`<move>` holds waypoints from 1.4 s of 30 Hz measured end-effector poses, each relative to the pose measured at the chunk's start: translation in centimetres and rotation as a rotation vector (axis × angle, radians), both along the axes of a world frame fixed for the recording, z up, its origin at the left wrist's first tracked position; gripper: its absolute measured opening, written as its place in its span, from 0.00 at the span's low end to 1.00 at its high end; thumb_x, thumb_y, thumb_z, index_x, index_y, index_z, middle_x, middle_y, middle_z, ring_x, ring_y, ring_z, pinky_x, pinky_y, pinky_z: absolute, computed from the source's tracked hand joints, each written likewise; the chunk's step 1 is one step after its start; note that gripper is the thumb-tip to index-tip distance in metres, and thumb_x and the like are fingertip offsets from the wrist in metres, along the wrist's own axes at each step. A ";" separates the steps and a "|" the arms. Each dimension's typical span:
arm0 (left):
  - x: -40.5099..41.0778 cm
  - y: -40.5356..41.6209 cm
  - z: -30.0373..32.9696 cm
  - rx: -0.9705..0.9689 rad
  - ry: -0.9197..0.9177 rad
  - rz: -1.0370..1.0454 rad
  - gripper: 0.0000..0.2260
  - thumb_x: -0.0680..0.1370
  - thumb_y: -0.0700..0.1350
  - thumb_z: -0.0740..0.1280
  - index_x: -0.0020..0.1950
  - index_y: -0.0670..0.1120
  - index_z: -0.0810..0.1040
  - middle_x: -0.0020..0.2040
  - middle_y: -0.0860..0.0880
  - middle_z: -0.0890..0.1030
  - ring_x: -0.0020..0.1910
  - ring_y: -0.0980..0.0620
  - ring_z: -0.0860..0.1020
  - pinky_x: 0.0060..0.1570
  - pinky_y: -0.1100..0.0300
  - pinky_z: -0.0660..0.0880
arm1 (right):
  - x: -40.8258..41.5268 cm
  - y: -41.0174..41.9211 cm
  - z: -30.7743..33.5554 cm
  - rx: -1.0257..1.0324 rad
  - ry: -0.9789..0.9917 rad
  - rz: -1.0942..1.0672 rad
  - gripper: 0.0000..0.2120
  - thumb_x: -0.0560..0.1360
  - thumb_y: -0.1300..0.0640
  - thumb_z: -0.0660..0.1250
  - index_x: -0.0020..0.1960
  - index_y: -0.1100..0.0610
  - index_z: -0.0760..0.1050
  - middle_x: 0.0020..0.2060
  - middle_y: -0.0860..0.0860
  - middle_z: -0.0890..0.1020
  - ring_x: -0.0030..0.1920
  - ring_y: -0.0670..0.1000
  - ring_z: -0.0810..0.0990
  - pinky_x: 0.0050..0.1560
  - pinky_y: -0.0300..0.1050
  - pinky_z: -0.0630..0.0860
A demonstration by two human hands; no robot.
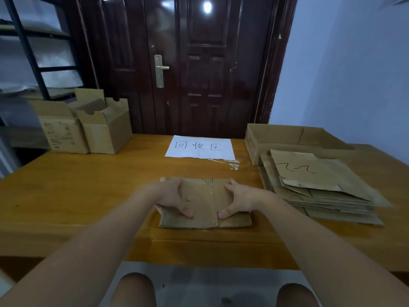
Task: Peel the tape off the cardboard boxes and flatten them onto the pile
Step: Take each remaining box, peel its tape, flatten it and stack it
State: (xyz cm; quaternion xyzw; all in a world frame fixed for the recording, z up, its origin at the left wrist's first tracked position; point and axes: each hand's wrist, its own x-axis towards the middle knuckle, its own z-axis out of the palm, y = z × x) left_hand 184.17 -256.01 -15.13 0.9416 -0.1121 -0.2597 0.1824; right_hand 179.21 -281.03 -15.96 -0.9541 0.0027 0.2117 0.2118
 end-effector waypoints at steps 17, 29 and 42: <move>-0.5 -0.3 -0.9 0.015 -0.048 0.013 0.58 0.60 0.66 0.82 0.82 0.62 0.54 0.75 0.45 0.54 0.62 0.43 0.67 0.38 0.58 0.74 | 0.3 1.2 0.3 -0.084 0.080 0.032 0.59 0.62 0.35 0.80 0.81 0.36 0.46 0.81 0.45 0.37 0.79 0.63 0.52 0.54 0.52 0.78; -1.6 -0.6 0.1 0.043 -0.089 -0.011 0.55 0.64 0.64 0.81 0.83 0.58 0.53 0.77 0.44 0.54 0.64 0.43 0.68 0.40 0.58 0.77 | -0.2 1.0 0.2 -0.051 0.028 0.011 0.54 0.66 0.36 0.78 0.82 0.38 0.48 0.81 0.45 0.37 0.80 0.63 0.51 0.59 0.53 0.77; -1.3 2.0 0.4 -0.634 -0.299 0.268 0.32 0.84 0.48 0.65 0.84 0.55 0.50 0.70 0.50 0.62 0.62 0.48 0.70 0.49 0.52 0.78 | -0.9 0.8 3.0 0.363 -0.473 -0.375 0.46 0.78 0.49 0.72 0.83 0.48 0.44 0.80 0.54 0.56 0.76 0.58 0.66 0.73 0.60 0.68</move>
